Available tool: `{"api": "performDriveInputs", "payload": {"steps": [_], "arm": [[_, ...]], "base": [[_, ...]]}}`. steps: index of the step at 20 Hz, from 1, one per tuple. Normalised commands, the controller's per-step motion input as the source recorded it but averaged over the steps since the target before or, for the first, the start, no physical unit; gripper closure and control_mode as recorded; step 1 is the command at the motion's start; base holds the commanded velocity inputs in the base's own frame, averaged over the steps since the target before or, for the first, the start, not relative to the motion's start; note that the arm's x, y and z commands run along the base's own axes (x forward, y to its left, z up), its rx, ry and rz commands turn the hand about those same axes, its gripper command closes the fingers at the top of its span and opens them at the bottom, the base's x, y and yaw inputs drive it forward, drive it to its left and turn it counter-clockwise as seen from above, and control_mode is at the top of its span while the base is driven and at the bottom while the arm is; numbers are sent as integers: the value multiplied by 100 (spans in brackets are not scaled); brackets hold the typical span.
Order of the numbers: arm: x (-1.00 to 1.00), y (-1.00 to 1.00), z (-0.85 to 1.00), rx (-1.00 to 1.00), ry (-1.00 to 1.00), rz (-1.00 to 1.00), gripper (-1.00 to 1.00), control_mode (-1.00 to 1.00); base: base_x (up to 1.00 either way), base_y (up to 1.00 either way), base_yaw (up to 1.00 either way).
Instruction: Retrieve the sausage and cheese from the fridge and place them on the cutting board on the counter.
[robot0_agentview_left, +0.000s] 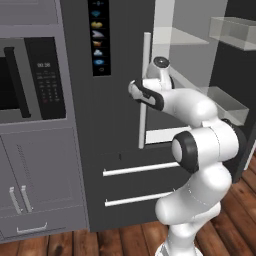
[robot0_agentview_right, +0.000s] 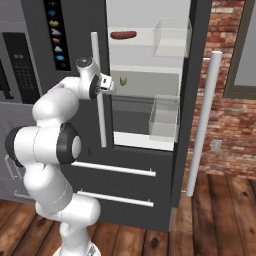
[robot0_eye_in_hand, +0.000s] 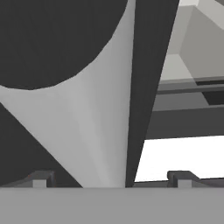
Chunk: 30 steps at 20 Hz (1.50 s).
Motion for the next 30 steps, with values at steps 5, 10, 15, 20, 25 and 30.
{"api": "performDriveInputs", "payload": {"steps": [5,10,15,20,25,30], "arm": [[47,1,0,0,-3,-7,-100,-100],[39,3,0,0,0,-3,100,-100],[5,-7,1,0,0,0,100,-100],[-10,0,8,0,0,0,100,-100],[-41,0,21,0,-1,1,100,-100],[-61,2,20,0,0,0,100,-100]], "base": [[0,0,0],[0,0,0],[0,0,0],[0,0,0],[0,0,0],[0,0,0]]}}
